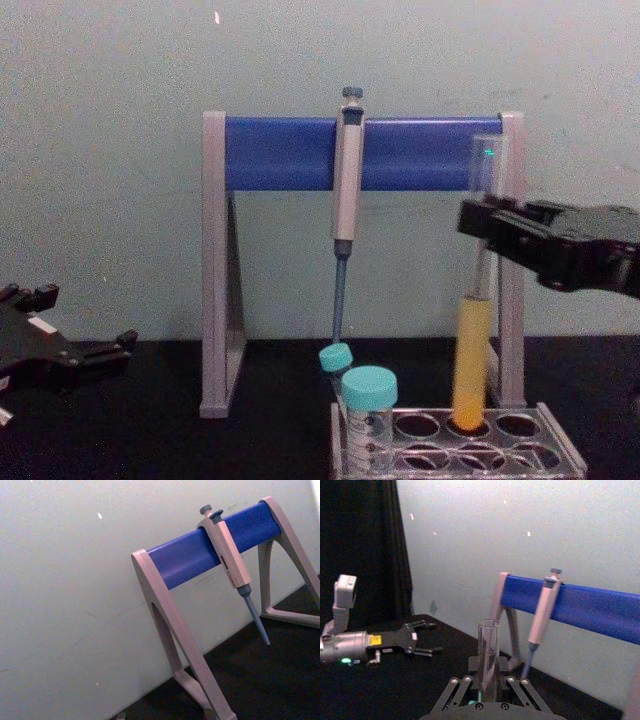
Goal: Pick up the test tube from the test tube rack, shake it, then place it back into the test tube rack.
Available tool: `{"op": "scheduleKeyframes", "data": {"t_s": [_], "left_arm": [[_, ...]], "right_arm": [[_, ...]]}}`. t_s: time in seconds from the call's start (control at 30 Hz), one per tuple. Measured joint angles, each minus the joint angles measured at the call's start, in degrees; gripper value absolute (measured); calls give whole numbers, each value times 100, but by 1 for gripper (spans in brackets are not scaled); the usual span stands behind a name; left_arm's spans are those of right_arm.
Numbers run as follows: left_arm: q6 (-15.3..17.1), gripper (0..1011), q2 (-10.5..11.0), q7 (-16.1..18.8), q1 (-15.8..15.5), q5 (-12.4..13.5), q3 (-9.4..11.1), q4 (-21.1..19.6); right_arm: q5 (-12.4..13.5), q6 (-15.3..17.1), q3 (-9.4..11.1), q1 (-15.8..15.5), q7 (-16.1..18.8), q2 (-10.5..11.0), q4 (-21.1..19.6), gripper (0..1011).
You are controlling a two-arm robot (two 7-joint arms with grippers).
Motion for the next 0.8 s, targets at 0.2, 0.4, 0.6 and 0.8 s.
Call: {"op": "scheduleKeyframes", "data": {"t_s": [0.2,0.4,0.6,0.8], "left_arm": [[0,1001,0,0,0,0,0,0],[0,1001,0,0,0,0,0,0],[0,1001,0,0,0,0,0,0],[0,1001,0,0,0,0,0,0]], "right_arm": [[-15,-98,-202,326,49,-220,272,229],[-107,-171,-260,605,-52,-385,566,229],[-154,-190,-205,668,-152,-421,668,229],[-172,-189,-160,657,-176,-420,667,229]]}}
